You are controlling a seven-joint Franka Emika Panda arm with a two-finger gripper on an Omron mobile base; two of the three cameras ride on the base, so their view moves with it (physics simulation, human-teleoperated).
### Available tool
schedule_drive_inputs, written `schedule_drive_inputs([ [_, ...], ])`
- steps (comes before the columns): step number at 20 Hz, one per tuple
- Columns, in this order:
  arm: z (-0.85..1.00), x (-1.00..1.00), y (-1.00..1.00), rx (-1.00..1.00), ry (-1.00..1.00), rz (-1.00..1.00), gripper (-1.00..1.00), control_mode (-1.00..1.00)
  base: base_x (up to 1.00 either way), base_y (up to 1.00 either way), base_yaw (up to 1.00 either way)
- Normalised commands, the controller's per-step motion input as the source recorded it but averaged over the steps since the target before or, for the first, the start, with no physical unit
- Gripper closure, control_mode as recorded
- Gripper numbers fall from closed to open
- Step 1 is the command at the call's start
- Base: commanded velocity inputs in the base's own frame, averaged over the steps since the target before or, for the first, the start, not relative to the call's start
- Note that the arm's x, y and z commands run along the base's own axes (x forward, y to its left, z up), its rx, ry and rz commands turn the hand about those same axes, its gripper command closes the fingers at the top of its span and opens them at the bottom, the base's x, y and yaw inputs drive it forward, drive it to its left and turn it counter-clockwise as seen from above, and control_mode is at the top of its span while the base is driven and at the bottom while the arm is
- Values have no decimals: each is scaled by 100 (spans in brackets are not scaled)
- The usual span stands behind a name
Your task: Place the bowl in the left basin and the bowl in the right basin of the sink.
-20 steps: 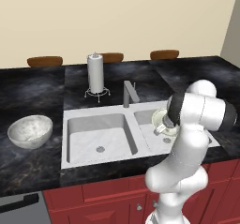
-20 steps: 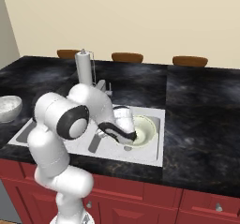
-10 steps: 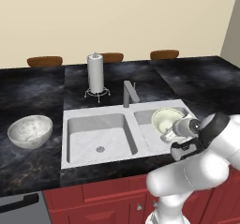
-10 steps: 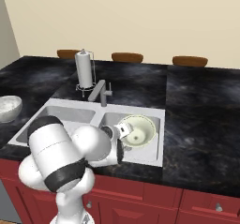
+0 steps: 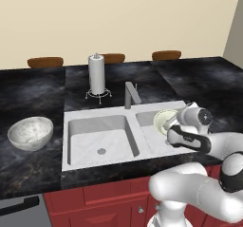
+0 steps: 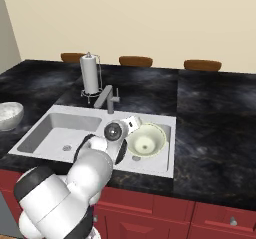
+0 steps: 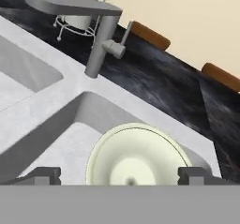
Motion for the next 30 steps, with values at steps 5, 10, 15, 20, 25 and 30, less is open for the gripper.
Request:
schedule_drive_inputs([
  [5,79,47,1,26,9,0,-100,-100,0,0,0],
  [10,41,40,6,30,22,0,-100,-100,0,0,0],
  [15,0,13,19,24,20,0,-100,-100,0,0,0],
  [20,-7,0,55,8,22,1,-100,-100,0,0,0],
  [25,0,0,84,-2,18,4,-100,-100,0,0,0],
  [30,-1,-9,75,-1,9,1,-100,-100,0,0,0],
])
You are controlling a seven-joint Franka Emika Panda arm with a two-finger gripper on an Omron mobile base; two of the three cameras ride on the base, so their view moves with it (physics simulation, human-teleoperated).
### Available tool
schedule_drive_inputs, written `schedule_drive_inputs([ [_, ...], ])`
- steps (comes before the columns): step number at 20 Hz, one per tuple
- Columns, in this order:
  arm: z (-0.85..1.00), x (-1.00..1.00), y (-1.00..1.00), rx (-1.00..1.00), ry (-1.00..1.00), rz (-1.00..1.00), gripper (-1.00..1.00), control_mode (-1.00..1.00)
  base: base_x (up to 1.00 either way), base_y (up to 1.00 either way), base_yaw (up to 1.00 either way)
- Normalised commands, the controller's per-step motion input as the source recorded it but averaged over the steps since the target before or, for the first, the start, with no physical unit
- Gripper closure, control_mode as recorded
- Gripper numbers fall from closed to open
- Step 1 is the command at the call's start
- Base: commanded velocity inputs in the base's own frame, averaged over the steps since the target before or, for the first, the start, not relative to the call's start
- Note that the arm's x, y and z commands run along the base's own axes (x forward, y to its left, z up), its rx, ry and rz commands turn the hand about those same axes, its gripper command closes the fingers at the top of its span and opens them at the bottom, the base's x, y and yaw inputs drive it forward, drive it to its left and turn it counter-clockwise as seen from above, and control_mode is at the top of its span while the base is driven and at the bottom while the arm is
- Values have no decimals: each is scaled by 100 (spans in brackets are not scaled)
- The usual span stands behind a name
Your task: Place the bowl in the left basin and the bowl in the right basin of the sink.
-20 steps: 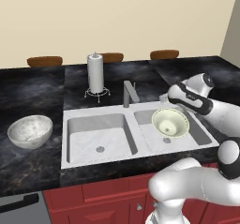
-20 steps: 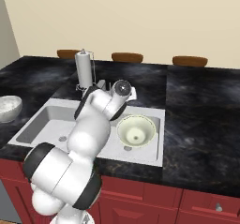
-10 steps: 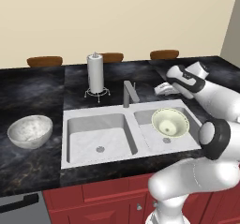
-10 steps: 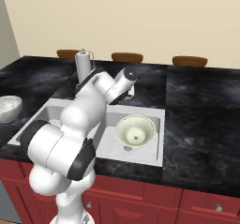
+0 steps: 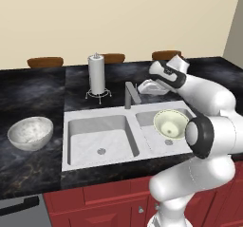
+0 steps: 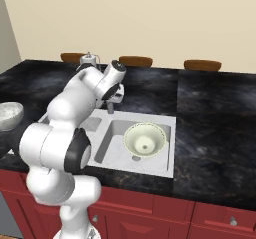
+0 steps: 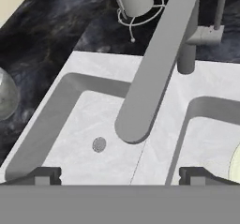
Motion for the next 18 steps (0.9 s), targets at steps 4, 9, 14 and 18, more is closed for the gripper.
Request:
schedule_drive_inputs([
  [4,-13,-13,60,0,6,0,-100,-100,0,0,0],
  [9,-31,-21,52,0,7,0,-100,-100,0,0,0],
  [14,-11,1,56,0,8,0,-100,-100,0,0,0],
  [18,-7,14,71,0,5,0,-100,-100,0,0,0],
])
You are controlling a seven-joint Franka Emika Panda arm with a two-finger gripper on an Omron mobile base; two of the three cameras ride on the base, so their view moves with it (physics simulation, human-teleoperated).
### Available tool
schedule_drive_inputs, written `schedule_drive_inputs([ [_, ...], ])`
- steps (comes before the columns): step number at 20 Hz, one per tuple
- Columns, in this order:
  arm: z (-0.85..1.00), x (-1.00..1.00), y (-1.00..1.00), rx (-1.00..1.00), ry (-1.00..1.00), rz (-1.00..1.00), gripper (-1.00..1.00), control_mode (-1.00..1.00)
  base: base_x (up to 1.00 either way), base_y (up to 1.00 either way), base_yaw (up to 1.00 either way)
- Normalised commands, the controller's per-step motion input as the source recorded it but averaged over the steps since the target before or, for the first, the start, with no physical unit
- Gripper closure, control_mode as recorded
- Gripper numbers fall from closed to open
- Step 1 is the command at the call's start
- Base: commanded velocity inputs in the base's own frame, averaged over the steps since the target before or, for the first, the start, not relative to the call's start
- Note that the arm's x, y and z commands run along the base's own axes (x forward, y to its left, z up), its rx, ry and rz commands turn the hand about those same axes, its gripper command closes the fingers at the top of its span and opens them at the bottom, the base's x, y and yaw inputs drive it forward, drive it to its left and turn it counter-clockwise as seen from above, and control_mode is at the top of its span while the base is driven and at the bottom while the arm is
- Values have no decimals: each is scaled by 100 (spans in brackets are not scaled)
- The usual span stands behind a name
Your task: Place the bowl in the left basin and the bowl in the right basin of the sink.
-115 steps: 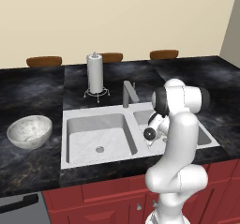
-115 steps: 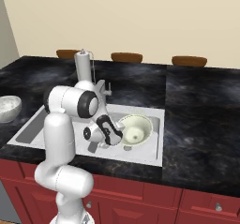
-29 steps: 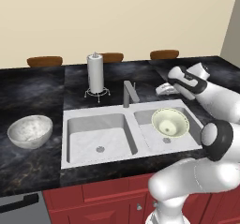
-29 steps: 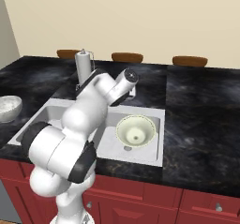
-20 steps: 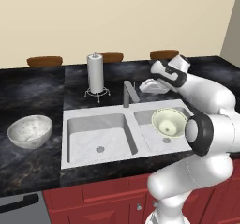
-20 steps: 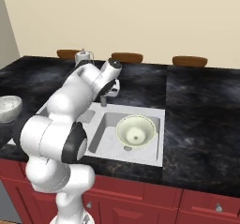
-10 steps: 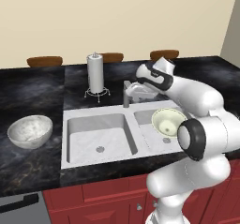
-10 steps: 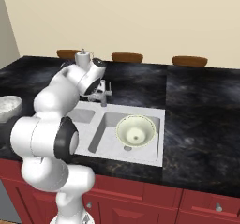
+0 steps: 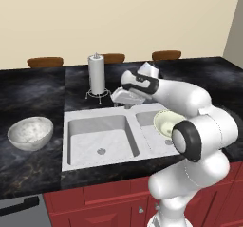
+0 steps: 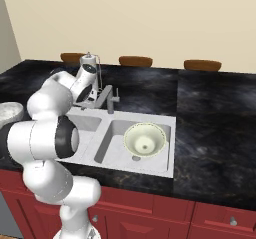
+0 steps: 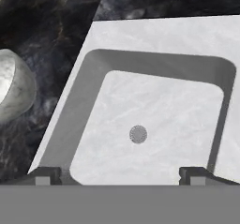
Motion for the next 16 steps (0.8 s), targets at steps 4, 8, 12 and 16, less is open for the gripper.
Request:
schedule_drive_inputs([
  [4,-11,23,80,0,6,0,-100,-100,0,0,0],
  [8,-19,12,82,0,4,0,-100,-100,0,0,0],
  [12,-23,13,84,0,4,0,-100,-100,0,0,0],
  [16,-11,7,82,-2,2,-2,-100,-100,0,0,0],
])
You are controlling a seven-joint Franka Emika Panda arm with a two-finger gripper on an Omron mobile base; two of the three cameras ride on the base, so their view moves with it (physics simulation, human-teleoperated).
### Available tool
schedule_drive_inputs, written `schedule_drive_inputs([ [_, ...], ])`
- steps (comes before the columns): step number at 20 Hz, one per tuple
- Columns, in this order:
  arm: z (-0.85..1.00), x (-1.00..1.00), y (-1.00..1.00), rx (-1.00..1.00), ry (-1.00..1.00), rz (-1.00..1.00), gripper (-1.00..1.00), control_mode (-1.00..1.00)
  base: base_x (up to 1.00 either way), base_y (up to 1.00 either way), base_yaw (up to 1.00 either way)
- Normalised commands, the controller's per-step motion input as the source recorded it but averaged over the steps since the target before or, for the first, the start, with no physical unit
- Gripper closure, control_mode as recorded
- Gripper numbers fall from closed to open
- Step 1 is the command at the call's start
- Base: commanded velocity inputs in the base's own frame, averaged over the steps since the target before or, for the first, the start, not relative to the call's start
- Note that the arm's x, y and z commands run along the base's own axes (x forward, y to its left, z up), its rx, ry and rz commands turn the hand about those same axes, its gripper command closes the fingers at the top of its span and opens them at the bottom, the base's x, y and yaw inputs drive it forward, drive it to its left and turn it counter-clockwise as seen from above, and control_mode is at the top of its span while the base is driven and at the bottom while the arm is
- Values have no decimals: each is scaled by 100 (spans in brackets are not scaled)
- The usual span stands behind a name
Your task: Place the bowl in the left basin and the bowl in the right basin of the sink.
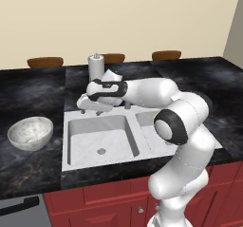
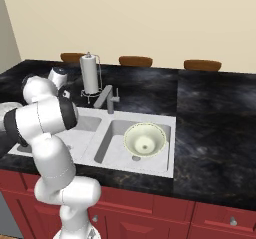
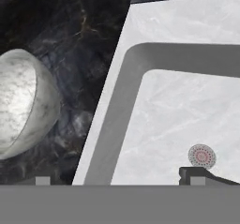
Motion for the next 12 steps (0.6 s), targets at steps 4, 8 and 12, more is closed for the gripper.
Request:
schedule_drive_inputs([
  [4,0,0,69,-5,0,-6,-100,-100,0,0,0],
  [8,0,0,59,-7,0,-8,-100,-100,0,0,0],
  [12,0,0,56,-7,0,-10,-100,-100,0,0,0],
])
